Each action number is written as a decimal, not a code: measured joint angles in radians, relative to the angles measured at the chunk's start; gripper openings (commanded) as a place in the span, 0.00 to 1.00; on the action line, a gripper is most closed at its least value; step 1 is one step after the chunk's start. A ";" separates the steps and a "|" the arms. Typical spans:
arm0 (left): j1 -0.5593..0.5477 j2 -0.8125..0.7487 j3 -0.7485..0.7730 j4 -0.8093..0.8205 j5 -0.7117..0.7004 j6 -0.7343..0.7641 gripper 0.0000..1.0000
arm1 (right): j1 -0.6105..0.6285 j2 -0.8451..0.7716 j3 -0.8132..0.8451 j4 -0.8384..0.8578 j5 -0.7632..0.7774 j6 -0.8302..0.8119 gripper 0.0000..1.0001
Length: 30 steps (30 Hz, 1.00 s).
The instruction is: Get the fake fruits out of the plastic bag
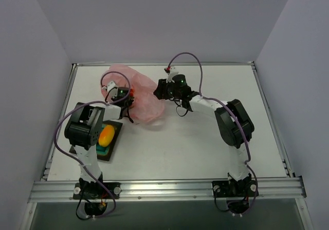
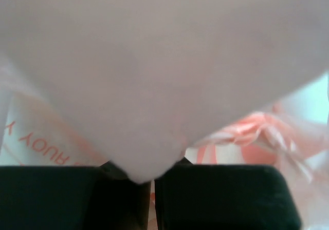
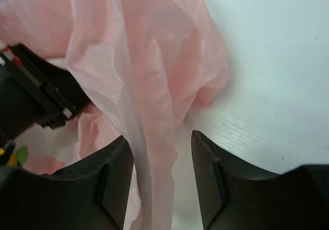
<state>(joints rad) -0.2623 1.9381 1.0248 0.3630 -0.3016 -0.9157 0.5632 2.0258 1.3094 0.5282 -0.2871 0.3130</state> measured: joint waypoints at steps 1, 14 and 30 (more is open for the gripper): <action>-0.013 -0.018 -0.028 0.009 0.000 -0.012 0.02 | 0.000 -0.015 -0.001 -0.005 0.010 -0.001 0.43; -0.042 -0.198 -0.077 0.055 0.103 -0.039 0.02 | 0.021 -0.082 -0.064 -0.026 0.028 -0.001 0.33; -0.029 -0.446 -0.131 0.032 0.328 -0.079 0.02 | 0.115 -0.005 -0.005 0.006 0.116 0.055 0.00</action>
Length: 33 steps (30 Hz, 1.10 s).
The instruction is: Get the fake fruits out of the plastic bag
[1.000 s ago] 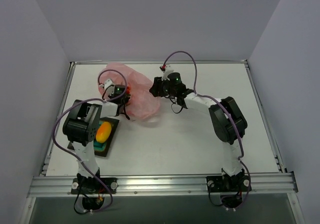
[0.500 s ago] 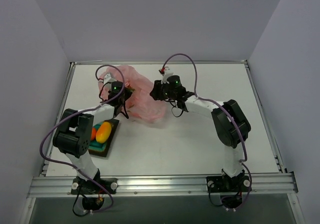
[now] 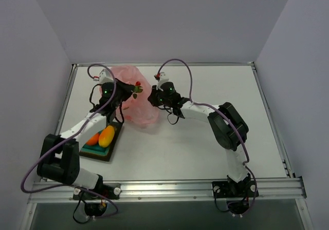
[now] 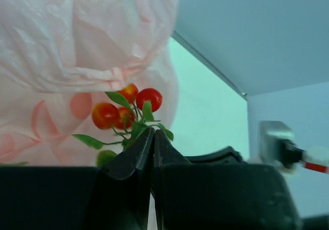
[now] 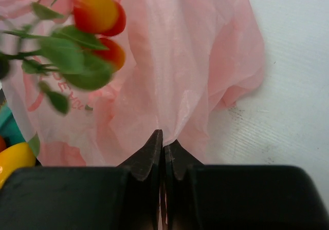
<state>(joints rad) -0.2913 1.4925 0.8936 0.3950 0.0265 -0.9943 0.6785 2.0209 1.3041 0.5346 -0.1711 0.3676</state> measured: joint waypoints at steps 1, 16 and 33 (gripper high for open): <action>0.010 -0.042 -0.013 -0.009 0.016 -0.006 0.02 | 0.004 0.007 0.002 0.005 0.008 0.008 0.00; 0.096 -0.866 -0.002 -0.865 -0.083 0.153 0.02 | 0.011 0.040 0.011 0.051 0.030 0.037 0.00; 0.096 -1.008 0.001 -1.552 -0.346 0.033 0.02 | 0.010 0.040 0.028 0.052 0.009 0.035 0.00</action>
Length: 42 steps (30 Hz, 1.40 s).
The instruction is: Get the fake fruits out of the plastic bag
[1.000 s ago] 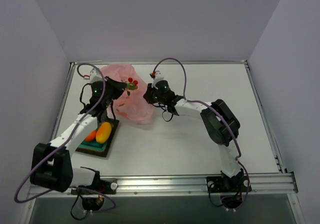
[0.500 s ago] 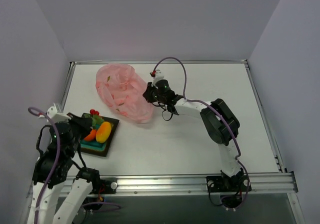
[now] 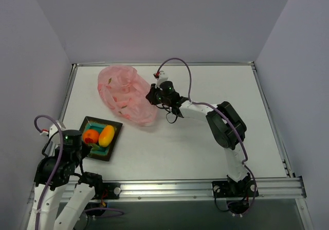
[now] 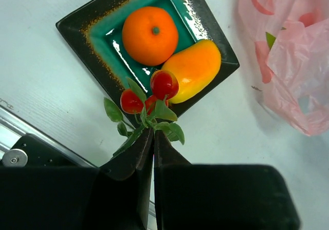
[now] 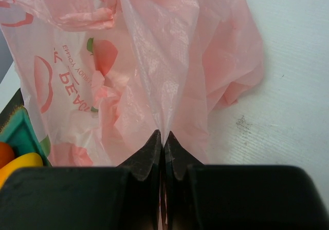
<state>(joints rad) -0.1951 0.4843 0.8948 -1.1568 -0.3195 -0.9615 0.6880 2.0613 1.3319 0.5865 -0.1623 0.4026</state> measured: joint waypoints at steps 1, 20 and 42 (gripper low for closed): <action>0.000 0.010 -0.001 -0.005 -0.003 -0.006 0.02 | -0.001 0.000 0.000 0.000 -0.003 -0.002 0.00; 0.000 0.116 -0.295 0.214 0.028 -0.047 0.02 | -0.013 0.000 0.000 0.000 -0.029 -0.013 0.00; 0.000 0.148 -0.366 0.406 0.044 -0.022 0.62 | -0.012 -0.001 0.000 0.000 -0.037 -0.014 0.00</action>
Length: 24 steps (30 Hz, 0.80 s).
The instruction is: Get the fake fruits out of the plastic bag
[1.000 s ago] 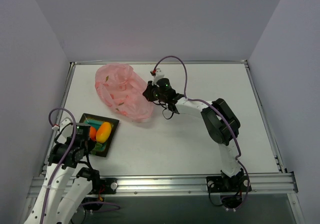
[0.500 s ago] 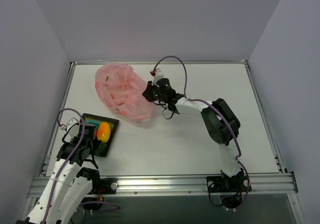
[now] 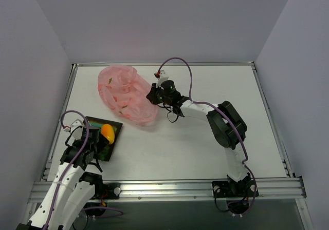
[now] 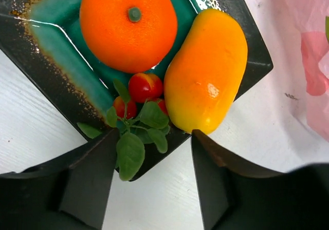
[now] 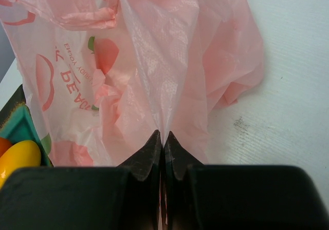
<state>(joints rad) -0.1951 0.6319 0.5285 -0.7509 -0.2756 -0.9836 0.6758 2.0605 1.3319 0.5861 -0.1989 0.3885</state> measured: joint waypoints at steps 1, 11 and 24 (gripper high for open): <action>0.000 0.000 0.000 0.003 0.002 0.003 0.67 | 0.000 0.000 0.000 0.000 0.000 0.000 0.00; 0.000 -0.104 0.067 -0.011 0.052 0.073 0.94 | 0.004 0.000 0.009 -0.020 0.000 -0.004 0.00; -0.008 -0.148 0.400 0.098 0.130 0.370 0.94 | 0.016 0.151 0.407 -0.166 0.000 -0.014 0.02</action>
<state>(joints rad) -0.2035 0.4843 0.9287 -0.6525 -0.1455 -0.6132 0.6914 2.2116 1.7390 0.4206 -0.1989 0.3744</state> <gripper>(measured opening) 0.940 0.001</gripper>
